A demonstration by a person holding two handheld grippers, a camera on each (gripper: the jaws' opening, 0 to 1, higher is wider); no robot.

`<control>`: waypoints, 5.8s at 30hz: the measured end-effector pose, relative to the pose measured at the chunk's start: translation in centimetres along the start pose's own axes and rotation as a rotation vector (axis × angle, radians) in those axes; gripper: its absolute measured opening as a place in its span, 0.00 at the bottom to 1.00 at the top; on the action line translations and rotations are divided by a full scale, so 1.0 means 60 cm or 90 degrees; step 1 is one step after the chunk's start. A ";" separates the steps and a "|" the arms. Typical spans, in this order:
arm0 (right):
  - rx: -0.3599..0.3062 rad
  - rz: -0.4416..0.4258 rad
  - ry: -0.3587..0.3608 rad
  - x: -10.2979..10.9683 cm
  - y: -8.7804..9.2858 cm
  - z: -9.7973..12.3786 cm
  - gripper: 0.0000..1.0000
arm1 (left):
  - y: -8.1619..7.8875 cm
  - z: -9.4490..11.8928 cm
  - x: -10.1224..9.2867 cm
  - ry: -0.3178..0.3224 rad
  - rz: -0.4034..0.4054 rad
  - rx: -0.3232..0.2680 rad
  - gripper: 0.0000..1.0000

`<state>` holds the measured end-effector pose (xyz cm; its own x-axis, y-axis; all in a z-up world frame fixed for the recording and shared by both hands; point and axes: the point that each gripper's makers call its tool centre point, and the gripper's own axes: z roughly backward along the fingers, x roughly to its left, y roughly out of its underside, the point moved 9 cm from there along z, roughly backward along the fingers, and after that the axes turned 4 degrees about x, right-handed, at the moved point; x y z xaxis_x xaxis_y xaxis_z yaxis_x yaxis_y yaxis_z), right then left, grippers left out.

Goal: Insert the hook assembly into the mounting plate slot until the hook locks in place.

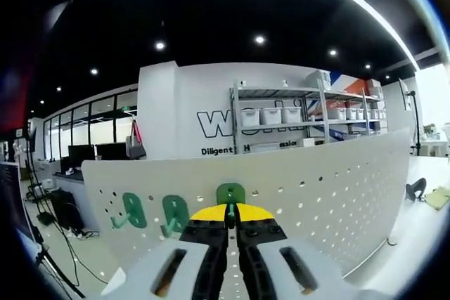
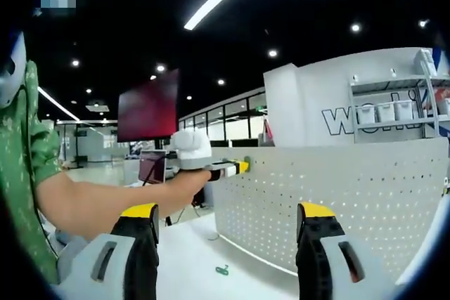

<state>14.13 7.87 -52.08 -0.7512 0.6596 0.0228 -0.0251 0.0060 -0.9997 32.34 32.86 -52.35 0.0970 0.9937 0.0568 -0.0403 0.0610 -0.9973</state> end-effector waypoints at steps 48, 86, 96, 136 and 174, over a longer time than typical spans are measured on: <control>0.001 0.004 0.030 -0.043 -0.004 0.034 0.83 | 0.017 -0.023 0.009 -0.011 -0.040 0.005 0.04; 0.001 0.010 0.026 -0.037 -0.005 0.034 0.82 | 0.051 0.011 -0.002 0.021 -0.003 0.020 0.20; 0.001 0.012 0.025 -0.033 -0.005 0.035 0.82 | 0.073 0.037 -0.008 0.054 -0.002 0.038 0.28; 0.031 0.004 0.009 -0.010 0.020 0.031 0.81 | 0.179 0.215 -0.003 0.114 0.005 0.131 0.34; 0.101 -0.027 -0.025 -0.037 0.089 -0.037 0.80 | 0.229 0.269 0.001 0.119 0.011 0.181 0.32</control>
<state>17.11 8.10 -57.51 -0.7724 0.6315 0.0682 -0.1587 -0.0878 -0.9834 15.74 35.26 -65.30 0.2731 0.9620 0.0039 -0.3173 0.0939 -0.9437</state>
